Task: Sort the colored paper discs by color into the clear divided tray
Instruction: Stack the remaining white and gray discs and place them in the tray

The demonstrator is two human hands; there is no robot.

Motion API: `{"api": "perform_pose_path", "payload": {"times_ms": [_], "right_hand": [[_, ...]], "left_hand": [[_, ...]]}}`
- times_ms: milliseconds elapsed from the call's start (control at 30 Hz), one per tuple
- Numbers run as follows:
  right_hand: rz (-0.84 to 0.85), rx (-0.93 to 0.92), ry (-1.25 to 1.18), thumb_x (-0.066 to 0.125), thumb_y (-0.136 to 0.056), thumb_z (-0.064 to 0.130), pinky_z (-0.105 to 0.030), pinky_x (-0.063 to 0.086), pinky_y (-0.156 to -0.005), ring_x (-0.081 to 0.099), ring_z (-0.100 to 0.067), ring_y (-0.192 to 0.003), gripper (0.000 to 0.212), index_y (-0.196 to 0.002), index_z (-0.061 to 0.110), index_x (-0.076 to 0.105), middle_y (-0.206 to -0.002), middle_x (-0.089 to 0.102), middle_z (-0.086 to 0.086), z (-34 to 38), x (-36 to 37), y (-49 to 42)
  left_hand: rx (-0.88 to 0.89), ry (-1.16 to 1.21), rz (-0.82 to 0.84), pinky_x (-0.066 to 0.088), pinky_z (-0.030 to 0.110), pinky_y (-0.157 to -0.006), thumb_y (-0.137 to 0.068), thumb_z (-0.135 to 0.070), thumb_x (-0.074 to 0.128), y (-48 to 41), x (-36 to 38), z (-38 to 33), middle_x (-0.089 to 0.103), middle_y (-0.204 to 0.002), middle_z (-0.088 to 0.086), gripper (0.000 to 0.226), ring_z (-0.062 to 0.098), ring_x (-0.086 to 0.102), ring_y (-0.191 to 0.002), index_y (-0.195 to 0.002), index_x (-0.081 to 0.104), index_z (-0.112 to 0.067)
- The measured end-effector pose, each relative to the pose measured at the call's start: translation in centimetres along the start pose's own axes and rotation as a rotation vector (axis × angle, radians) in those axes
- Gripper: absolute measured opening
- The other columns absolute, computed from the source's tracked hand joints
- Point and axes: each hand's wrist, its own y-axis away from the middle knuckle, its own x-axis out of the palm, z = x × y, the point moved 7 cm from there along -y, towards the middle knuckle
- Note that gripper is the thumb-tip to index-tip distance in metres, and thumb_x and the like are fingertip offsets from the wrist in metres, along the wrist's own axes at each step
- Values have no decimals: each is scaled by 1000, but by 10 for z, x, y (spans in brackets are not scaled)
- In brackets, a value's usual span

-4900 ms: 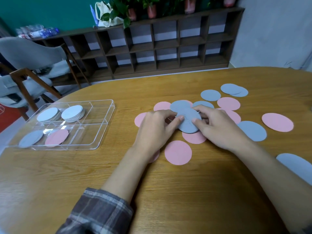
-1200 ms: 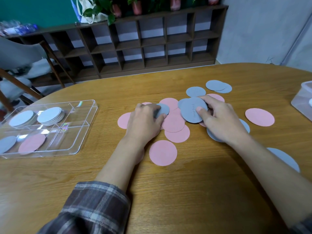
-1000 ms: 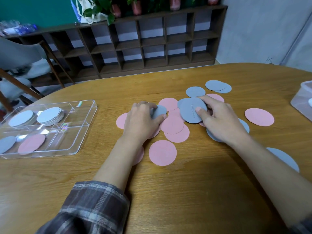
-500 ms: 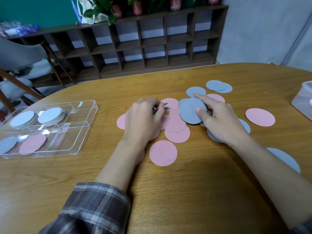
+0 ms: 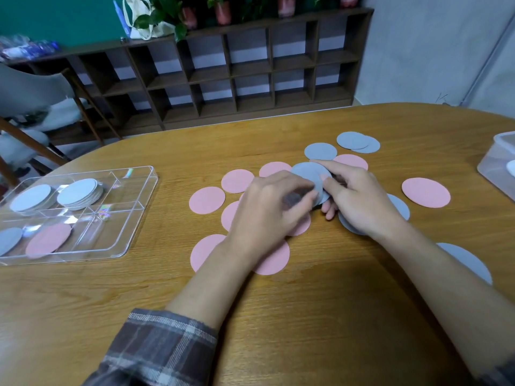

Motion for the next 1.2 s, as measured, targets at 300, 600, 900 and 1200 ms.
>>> {"api": "perform_pose_path", "payload": {"times_ms": [300, 600, 900, 1200], "right_hand": [[125, -83, -79, 45, -108, 22, -42, 59, -83, 72, -25, -76, 38, -119, 56, 58, -87, 72, -8, 4, 9, -2], [173, -181, 316, 37, -110, 28, -23, 36, -92, 50, -6, -115, 48, -157, 39, 33, -119, 59, 17, 15, 15, 10], [79, -236, 375, 49, -106, 24, -30, 40, -81, 57, -14, -101, 35, -141, 28, 50, -113, 63, 7, 17, 8, 8], [-214, -39, 302, 51, -101, 20, -6, 35, -60, 56, 2, -78, 28, -127, 22, 61, -94, 67, -1, -5, -44, -6]], "left_hand": [[-91, 0, -92, 43, 11, -89, -86, -10, 81, -1, -10, 13, 62, -113, -2, 29, 9, 59, -103, -113, 71, -13], [-326, -12, -33, 53, 40, -72, -91, -33, 78, 3, -7, 32, 75, -81, 3, 33, 19, 60, -66, -122, 76, -20], [-310, 24, -20, 53, 41, -72, -102, -31, 64, 3, 1, 27, 73, -72, 5, 21, 23, 65, -67, -111, 74, -15], [-156, -201, 409, 32, 40, -122, -106, -40, 54, 1, 36, 35, 44, -164, -2, 59, 20, 34, -154, -159, 40, -18]]}}
